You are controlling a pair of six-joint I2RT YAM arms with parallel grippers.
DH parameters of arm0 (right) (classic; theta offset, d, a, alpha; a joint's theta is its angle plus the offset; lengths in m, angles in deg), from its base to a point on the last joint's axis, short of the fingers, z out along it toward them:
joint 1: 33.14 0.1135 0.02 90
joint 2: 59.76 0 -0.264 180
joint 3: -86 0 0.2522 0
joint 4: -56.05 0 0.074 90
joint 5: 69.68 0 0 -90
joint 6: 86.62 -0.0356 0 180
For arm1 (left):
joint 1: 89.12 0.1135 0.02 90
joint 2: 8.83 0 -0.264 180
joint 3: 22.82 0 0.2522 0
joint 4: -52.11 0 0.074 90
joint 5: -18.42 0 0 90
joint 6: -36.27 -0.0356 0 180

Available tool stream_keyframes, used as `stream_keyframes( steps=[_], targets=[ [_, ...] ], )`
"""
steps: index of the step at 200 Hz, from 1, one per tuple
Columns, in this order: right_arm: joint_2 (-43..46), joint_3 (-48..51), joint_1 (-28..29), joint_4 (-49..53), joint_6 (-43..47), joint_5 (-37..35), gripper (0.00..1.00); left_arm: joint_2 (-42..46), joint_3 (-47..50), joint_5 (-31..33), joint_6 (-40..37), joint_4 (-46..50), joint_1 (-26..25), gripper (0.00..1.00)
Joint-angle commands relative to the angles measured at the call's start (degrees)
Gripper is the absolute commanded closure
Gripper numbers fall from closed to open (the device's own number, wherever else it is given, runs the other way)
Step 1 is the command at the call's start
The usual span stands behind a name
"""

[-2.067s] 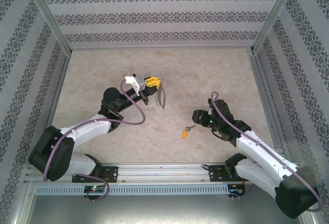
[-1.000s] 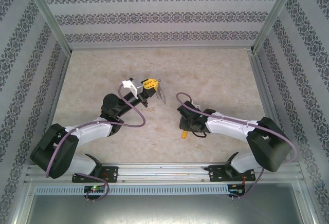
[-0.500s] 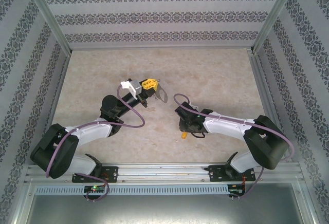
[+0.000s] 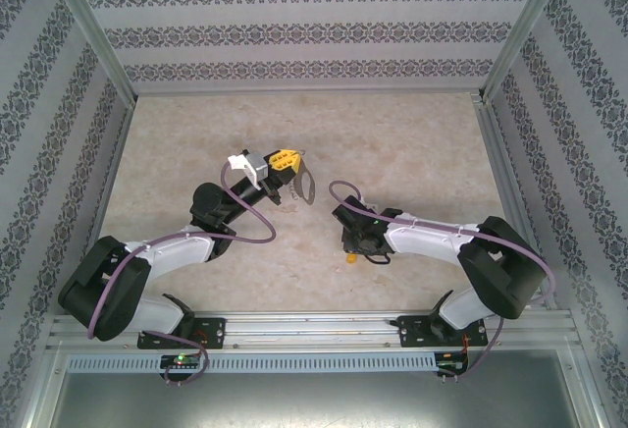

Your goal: Put the keys on the keyring

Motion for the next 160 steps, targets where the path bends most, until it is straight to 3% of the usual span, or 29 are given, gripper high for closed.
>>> stream_keyframes(
  steps=[1,66,81,124,160],
  targets=[
    [0.09,1.16,0.56,0.41,-0.95,-0.77,0.76,-0.27,0.49,-0.17,1.25,-5.13,-0.72,1.00],
    [3.28,2.17,0.72,1.34,-0.70,-1.00,0.94,-1.01,0.23,-0.43,1.99,-6.19,-0.69,1.00],
    [4.63,2.45,0.79,1.55,-0.84,-1.26,0.94,-1.00,0.22,-0.52,2.00,-6.15,-0.69,1.00],
    [9.05,3.31,1.35,2.94,-1.32,-1.97,0.71,-0.98,0.22,-0.48,2.18,-6.15,-0.66,1.00],
    [8.15,2.26,2.45,4.11,-1.09,-2.19,0.68,-0.80,0.48,0.05,1.85,-6.15,-0.66,1.00]
  ],
)
